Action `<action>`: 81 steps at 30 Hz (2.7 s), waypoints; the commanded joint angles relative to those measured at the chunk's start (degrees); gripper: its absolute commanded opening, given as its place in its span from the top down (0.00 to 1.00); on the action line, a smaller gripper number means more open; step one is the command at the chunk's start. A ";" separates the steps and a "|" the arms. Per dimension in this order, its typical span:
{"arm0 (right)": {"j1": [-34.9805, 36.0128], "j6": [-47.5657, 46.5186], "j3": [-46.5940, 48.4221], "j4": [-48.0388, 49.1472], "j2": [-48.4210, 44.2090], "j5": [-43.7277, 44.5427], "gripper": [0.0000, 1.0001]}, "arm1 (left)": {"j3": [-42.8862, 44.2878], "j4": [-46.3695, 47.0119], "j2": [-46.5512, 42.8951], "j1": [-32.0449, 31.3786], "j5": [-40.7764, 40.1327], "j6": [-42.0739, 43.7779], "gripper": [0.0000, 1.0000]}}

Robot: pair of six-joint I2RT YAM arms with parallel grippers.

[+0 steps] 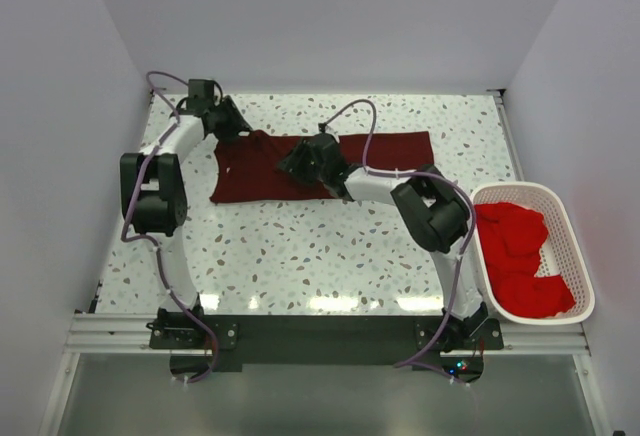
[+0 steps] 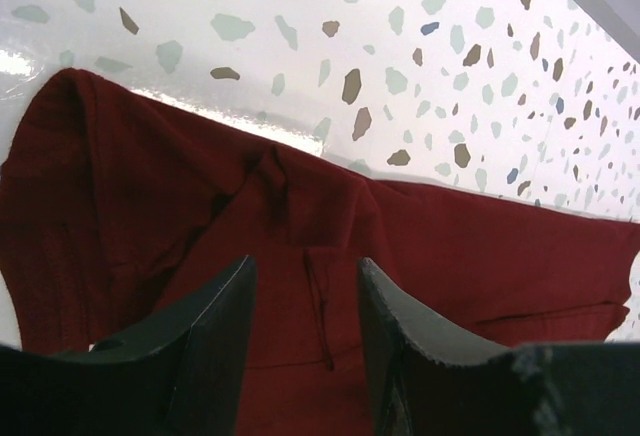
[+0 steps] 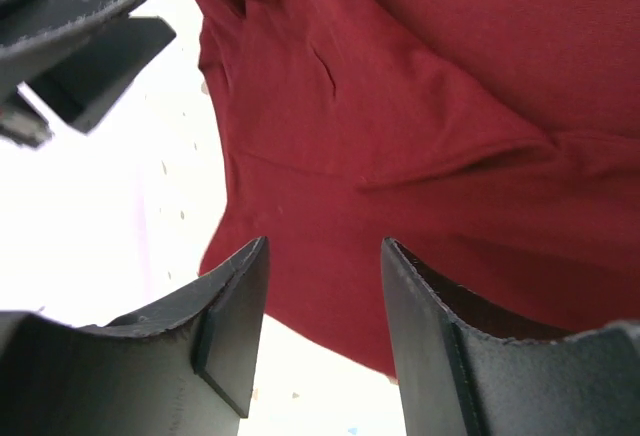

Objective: Fold and stack the t-shirts
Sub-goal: Fold the tshirt

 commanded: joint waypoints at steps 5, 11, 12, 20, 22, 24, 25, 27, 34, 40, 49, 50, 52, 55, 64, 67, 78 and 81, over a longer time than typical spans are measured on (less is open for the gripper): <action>1.43 8.46 5.64 3.46 5.01 9.42 0.49 | -1.28 3.08 0.75 0.07 2.67 -0.51 0.53; 1.78 10.04 5.29 5.21 7.03 12.33 0.50 | -1.28 3.35 2.07 0.07 3.11 -0.69 0.53; 1.78 10.30 5.21 5.56 7.21 12.51 0.50 | -1.28 3.35 2.42 0.07 3.02 -0.69 0.53; 1.87 10.48 5.38 7.32 7.04 12.60 0.52 | -1.54 3.26 2.68 0.07 3.20 -0.69 0.53; 1.78 10.48 5.64 7.41 6.95 12.95 0.54 | -1.54 3.17 2.60 0.07 3.20 -0.78 0.54; 1.78 10.48 6.26 7.06 7.30 12.95 0.55 | -1.63 3.35 2.33 0.07 3.20 -0.69 0.54; 1.78 10.66 6.61 6.45 7.47 13.12 0.55 | -1.63 3.26 2.42 0.07 3.29 -0.78 0.54; 1.78 11.53 6.96 6.18 8.09 13.13 0.55 | -1.72 3.17 2.42 0.07 3.29 -0.69 0.54; 1.78 13.20 8.10 5.57 10.02 13.56 0.59 | -1.80 3.35 2.60 0.07 3.46 -0.60 0.54; 1.70 13.56 6.79 6.79 9.33 13.39 0.75 | -1.80 3.70 2.51 0.07 3.73 -0.69 0.54; 0.73 10.31 3.98 7.15 5.11 10.93 1.00 | -2.95 5.81 1.98 0.07 4.25 -2.71 0.54; 0.64 9.26 3.71 6.89 4.67 10.23 1.00 | -3.38 6.24 1.81 0.07 4.17 -3.06 0.54; 0.55 7.94 3.01 6.45 3.44 10.05 1.00 | -3.65 6.95 1.54 0.33 3.82 -4.02 0.54; 0.20 7.06 2.83 6.18 2.73 8.82 1.00 | -5.05 8.53 0.84 0.51 2.77 -6.91 0.53; -0.59 5.65 4.32 6.45 4.22 4.60 1.00 | -11.64 19.86 -1.01 0.51 4.95 -15.45 0.53; -0.68 5.65 4.67 6.27 4.84 3.72 1.00 | -13.40 24.25 -1.97 0.42 5.31 -16.85 0.53; -0.94 5.65 5.64 6.27 5.81 2.40 1.00 | -17.89 32.00 -3.03 0.60 4.52 -21.96 0.51; -1.03 5.38 5.99 6.10 5.89 2.14 1.00 | -17.36 31.47 -1.98 0.60 3.99 -22.05 0.51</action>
